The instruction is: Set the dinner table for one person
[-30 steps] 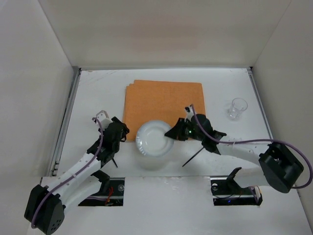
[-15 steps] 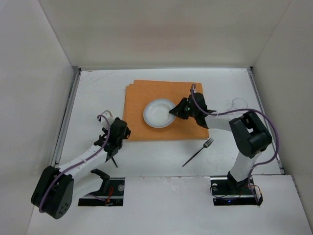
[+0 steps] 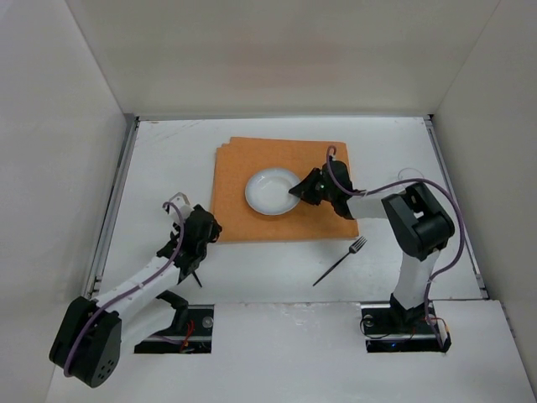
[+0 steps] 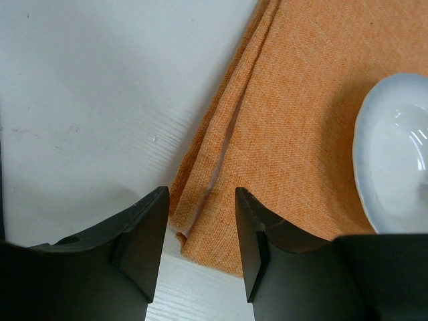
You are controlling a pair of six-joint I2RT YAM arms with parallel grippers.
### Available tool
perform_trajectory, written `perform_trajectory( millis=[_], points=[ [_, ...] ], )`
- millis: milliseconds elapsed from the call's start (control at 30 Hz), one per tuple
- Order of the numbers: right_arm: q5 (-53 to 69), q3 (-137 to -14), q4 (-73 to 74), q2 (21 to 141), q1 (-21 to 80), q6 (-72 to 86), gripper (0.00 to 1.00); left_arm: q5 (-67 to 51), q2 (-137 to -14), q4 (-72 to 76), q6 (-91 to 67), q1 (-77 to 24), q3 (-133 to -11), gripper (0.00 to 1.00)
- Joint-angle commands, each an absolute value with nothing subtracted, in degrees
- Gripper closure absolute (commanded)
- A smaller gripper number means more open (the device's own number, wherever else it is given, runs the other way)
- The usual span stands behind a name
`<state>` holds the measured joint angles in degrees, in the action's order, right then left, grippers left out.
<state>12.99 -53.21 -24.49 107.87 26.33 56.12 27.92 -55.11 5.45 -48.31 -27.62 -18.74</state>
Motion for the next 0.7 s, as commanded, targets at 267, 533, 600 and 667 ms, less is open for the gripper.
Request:
perform_trajectory(
  millis=[267, 533, 600, 667],
  points=[
    [2.12, -50.28, -22.96, 97.49, 27.55, 52.3, 0.48, 28.65, -47.12, 0.97, -46.76, -28.78, -20.66, 0.59],
    [-4.39, -44.13, -13.9, 82.46, 27.55, 45.71, 0.41, 30.32, -45.09, 0.53, -45.79, -34.57, -21.88, 0.62],
    [-5.71, -43.16, -10.74, 77.98, 27.55, 44.13, 0.5, 31.2, -46.49, 0.18, -45.62, -36.68, -23.19, 0.63],
    [-7.81, -42.45, -7.4, 73.06, 27.55, 42.81, 0.67, 31.46, -47.37, 0.79, -44.92, -39.31, -24.17, 0.63]
  ],
)
